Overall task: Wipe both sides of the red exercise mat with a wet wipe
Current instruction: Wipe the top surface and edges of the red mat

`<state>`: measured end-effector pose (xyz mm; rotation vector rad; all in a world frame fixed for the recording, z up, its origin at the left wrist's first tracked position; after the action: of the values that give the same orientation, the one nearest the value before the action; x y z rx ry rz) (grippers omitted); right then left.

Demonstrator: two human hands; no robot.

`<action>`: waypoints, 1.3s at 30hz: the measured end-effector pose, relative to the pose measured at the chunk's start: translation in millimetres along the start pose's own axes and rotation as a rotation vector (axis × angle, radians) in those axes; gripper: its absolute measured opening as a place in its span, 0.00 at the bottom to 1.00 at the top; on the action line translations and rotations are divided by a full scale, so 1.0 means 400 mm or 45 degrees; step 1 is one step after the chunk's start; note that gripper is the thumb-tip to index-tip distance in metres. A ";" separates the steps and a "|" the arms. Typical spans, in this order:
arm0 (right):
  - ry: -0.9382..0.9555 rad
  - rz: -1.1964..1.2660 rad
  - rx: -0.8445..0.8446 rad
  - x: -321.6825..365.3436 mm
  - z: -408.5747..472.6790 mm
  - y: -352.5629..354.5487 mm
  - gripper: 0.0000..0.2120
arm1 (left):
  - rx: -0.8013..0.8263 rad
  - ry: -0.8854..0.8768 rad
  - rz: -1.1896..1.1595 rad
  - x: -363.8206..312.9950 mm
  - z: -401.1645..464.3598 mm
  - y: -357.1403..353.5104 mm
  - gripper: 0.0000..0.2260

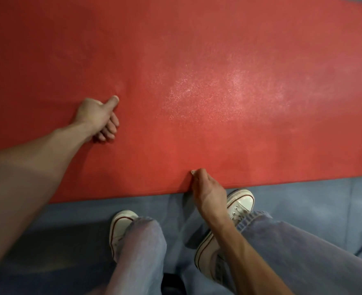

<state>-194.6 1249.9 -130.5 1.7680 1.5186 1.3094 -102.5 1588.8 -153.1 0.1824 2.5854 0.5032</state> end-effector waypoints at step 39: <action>0.796 -0.196 0.069 0.302 0.244 -0.058 0.08 | 0.084 -0.008 -0.092 0.033 0.050 0.008 0.29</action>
<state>-128.9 1391.4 -149.5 1.2884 1.9769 1.8579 -104.0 1601.1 -174.1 0.1124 2.5938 0.3914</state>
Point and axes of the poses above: each hand's wrist, its own z-axis towards the middle knuckle, its own y-axis out of the back of the hand, x = y × z, the point moved 1 cm from there along z, towards the middle knuckle, and after that the axes turned 2 degrees about z, right-handed, at the moved point
